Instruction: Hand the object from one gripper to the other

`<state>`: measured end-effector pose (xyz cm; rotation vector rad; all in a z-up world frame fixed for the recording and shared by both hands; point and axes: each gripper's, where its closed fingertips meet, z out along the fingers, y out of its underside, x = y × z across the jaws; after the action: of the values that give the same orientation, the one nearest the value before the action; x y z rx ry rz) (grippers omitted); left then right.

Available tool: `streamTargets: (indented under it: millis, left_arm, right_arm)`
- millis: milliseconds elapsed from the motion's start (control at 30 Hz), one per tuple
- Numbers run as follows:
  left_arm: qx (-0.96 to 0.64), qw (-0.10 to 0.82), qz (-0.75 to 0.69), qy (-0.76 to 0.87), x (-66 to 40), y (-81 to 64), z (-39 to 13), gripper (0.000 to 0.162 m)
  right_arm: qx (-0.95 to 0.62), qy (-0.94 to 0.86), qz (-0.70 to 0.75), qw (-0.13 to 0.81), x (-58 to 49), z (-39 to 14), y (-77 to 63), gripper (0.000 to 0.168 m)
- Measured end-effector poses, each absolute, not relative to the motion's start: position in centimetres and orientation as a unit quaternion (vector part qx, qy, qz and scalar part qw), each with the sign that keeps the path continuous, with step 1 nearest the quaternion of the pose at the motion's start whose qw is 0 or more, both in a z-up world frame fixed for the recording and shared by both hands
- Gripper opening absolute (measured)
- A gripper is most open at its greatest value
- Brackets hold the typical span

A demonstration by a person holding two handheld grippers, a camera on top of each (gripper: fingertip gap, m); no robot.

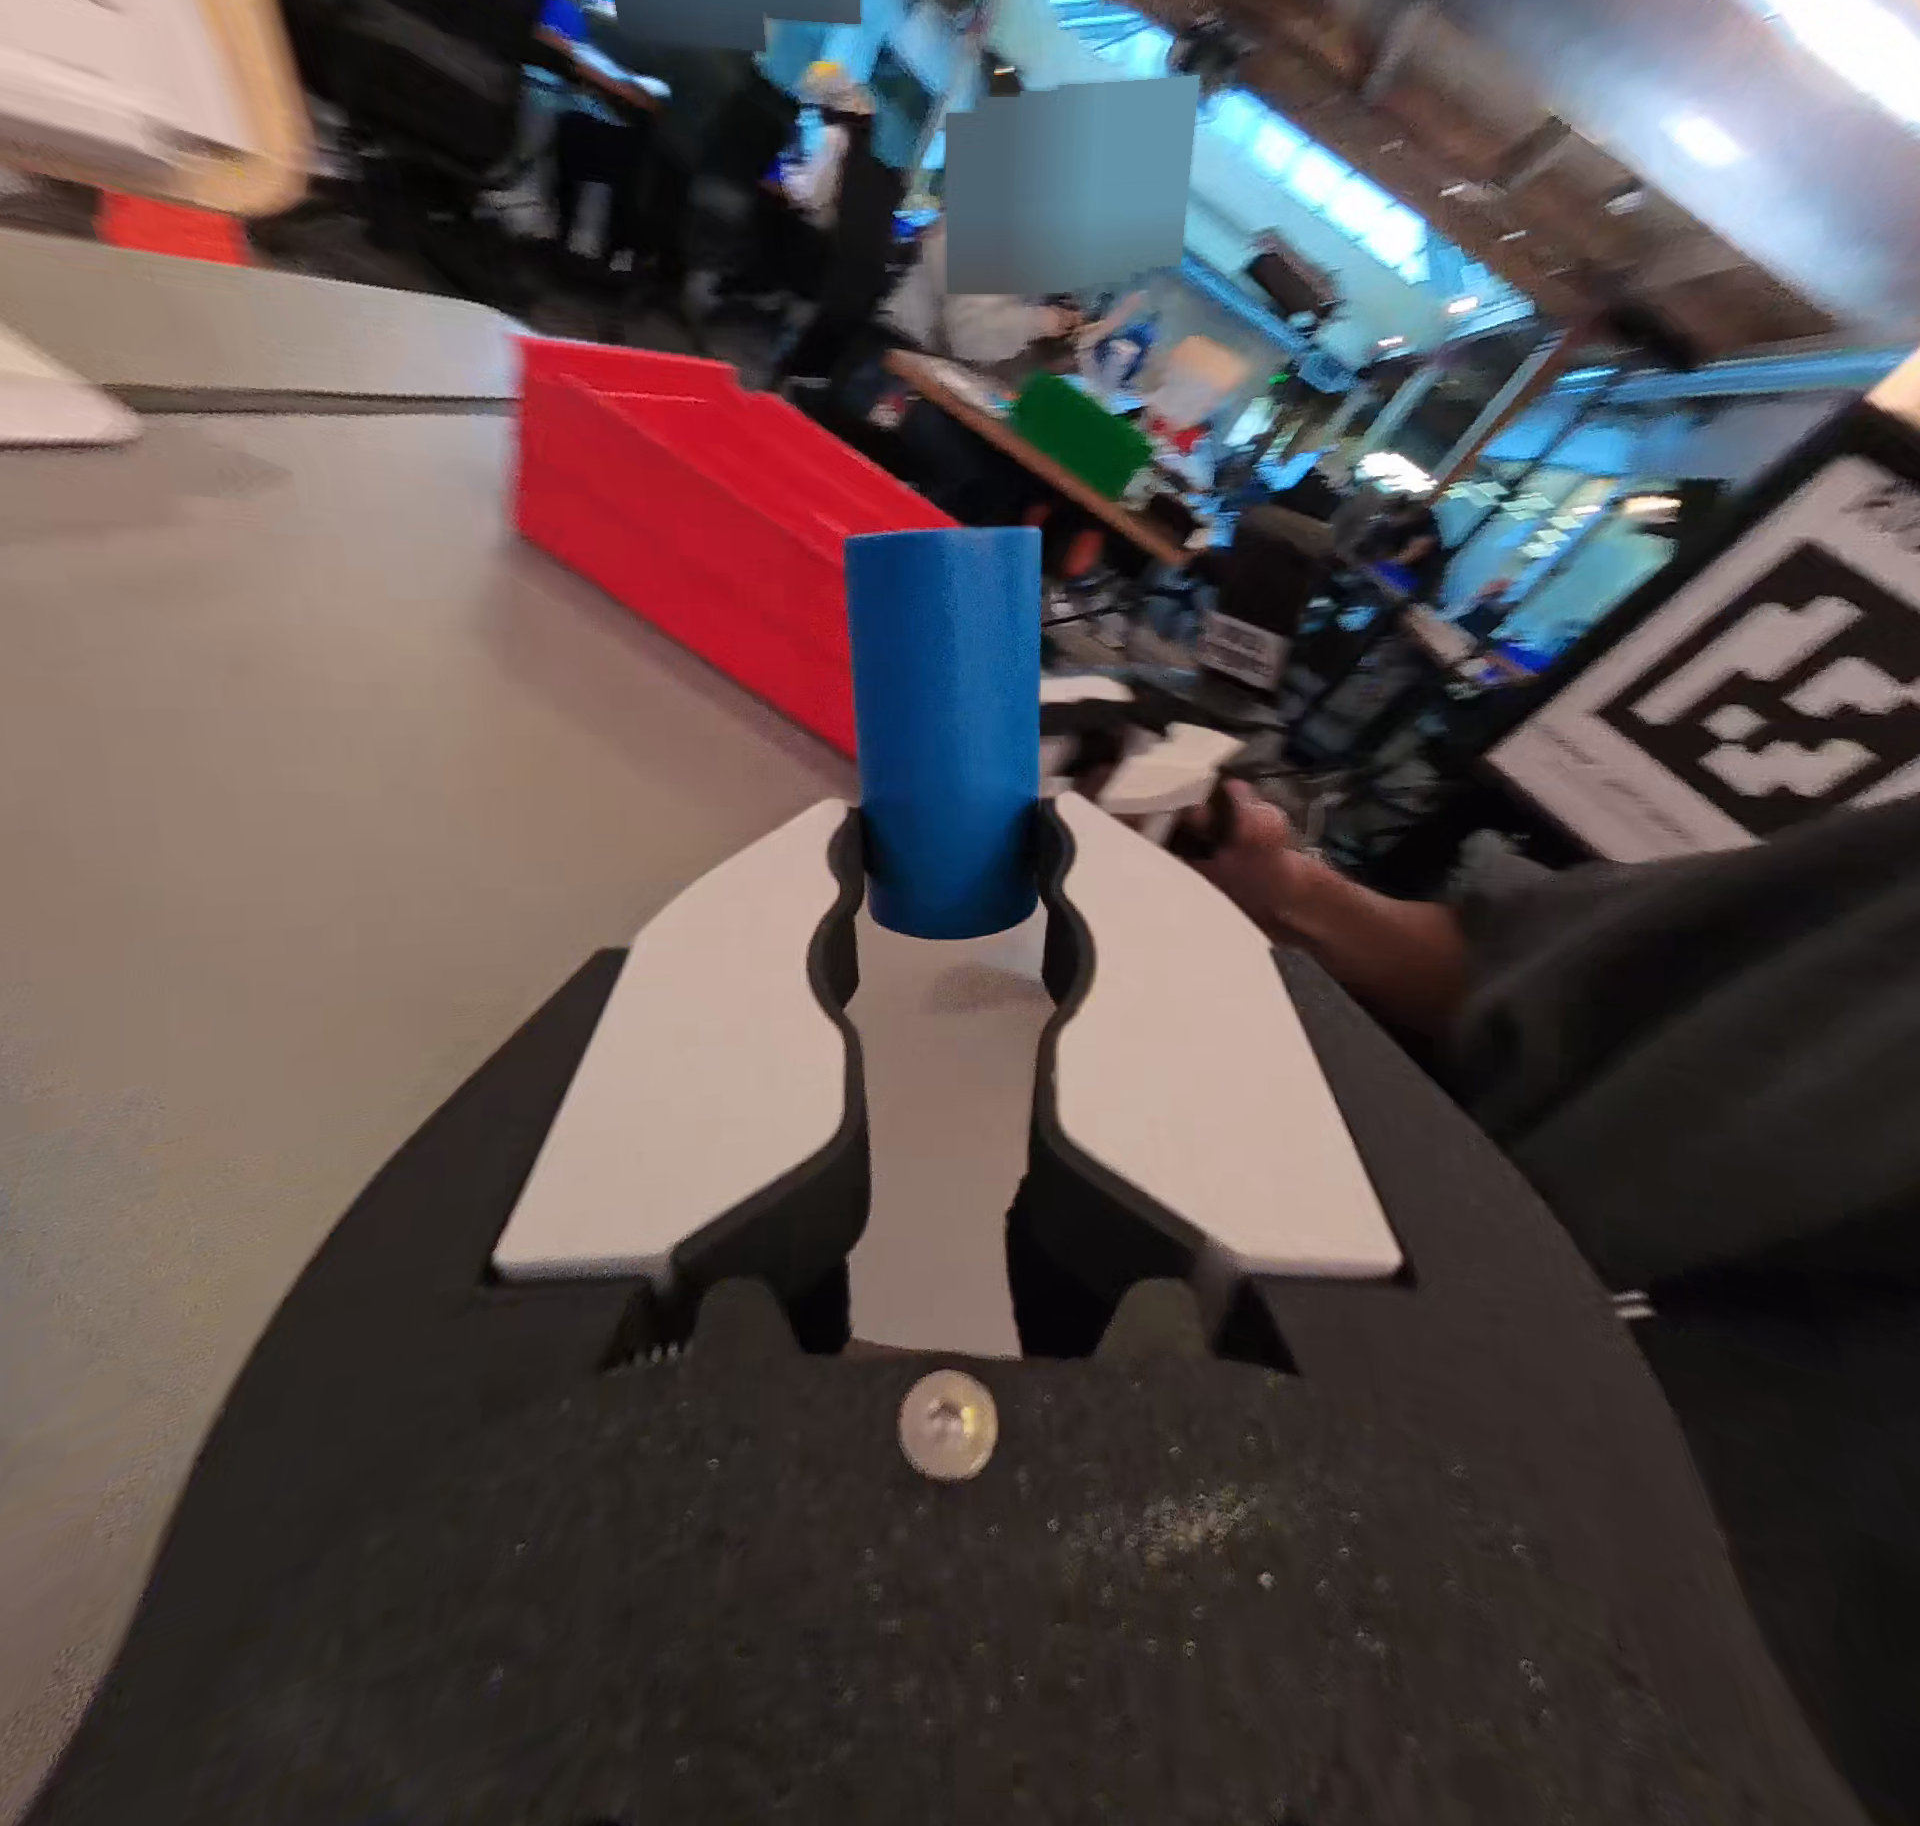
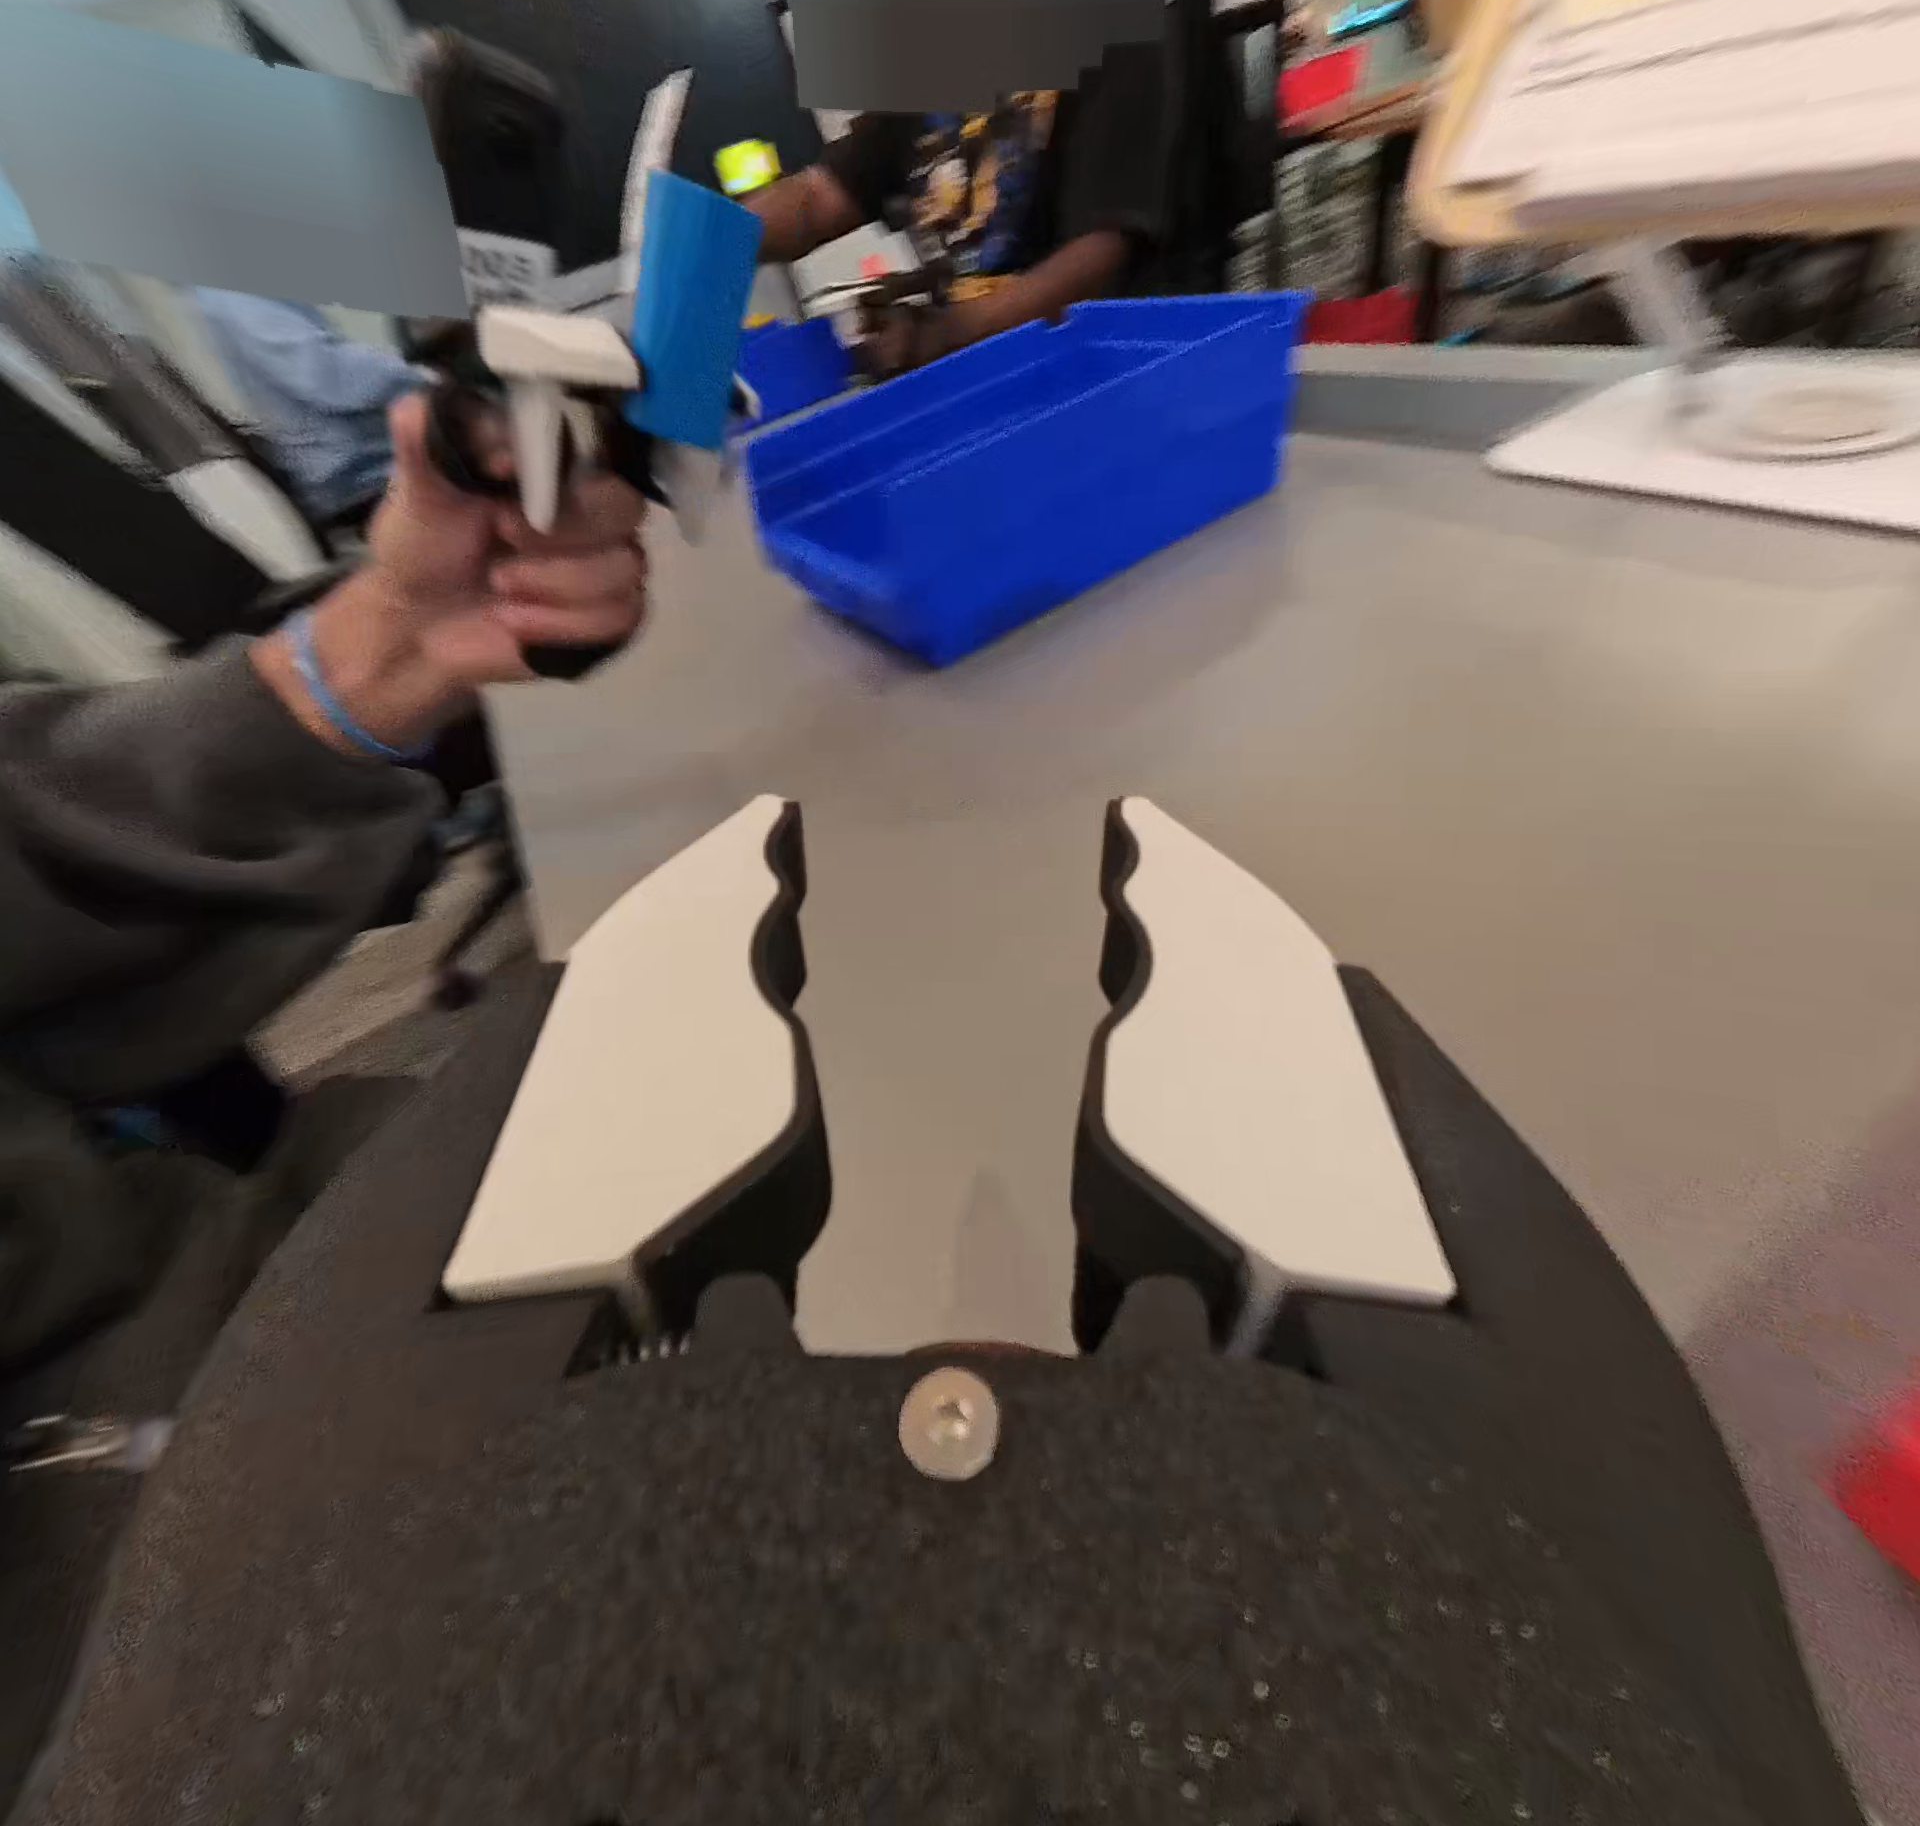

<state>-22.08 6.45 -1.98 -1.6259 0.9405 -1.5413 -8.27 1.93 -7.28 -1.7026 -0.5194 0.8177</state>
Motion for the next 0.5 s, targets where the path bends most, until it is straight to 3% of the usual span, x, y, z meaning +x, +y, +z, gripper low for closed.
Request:
streamTargets:
  millis: [200, 433, 500]
  left_arm:
    - [-0.606, 0.321, -0.615, 0.388, -18.2, 2.0, -3.2, 0.031]
    - [-0.61, 0.307, -0.612, 0.398, -17.2, 1.4, -4.5, 0.031]
    - [-0.612, 0.297, -0.618, 0.394, -16.9, 1.2, -4.7, 0.031]
  right_arm:
    - [-0.634, -0.261, 0.526, 0.504, -16.5, -3.1, 2.4, 0.062]
    - [-0.578, -0.189, 0.65, 0.455, -18.2, -2.0, 3.0, 0.05]
    - [-0.575, -0.186, 0.666, 0.438, -18.5, -2.5, 2.8, 0.034]
